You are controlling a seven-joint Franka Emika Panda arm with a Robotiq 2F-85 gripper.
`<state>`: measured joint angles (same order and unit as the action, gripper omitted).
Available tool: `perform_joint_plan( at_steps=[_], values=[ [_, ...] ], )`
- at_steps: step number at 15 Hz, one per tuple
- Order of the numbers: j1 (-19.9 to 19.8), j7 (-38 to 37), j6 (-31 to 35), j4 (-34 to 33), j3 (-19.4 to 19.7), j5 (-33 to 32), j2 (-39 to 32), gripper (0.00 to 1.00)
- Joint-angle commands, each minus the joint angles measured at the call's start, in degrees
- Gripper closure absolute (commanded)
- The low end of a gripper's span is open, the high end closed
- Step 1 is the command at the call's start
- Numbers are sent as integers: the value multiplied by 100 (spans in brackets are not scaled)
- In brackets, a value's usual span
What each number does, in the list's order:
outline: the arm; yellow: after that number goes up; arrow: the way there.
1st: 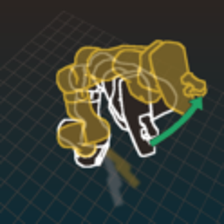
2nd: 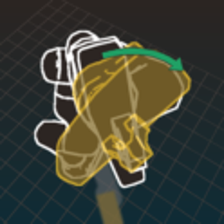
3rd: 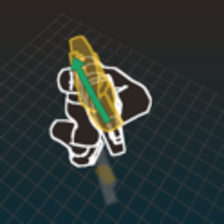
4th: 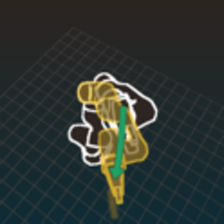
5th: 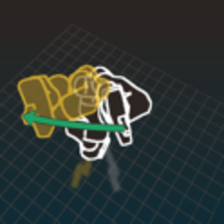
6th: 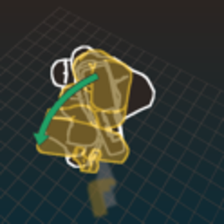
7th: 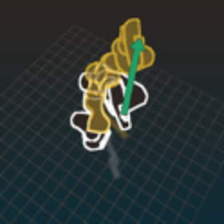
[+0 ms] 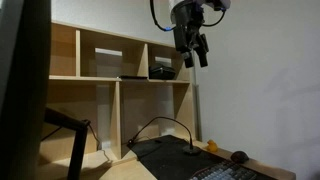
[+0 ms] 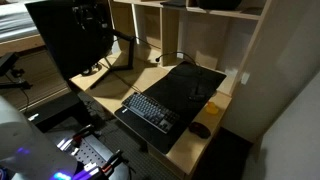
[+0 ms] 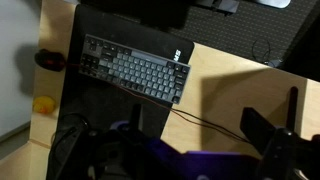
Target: Press the button in the top right corner of the keyboard
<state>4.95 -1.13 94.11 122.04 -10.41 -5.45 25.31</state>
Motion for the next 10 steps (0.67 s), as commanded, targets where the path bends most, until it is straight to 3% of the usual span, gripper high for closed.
perform_joint_plan(
  at_steps=[1,5,8,9,10],
  values=[
    [92,-33,-16,-15,71,-31,-14,0],
    [-318,-956,542,510,417,36,-371,0],
    [-685,-1131,962,931,947,83,-477,0],
    [-490,-1021,726,700,743,11,-466,0],
    [-609,-1020,813,801,892,15,-515,0]
  ],
)
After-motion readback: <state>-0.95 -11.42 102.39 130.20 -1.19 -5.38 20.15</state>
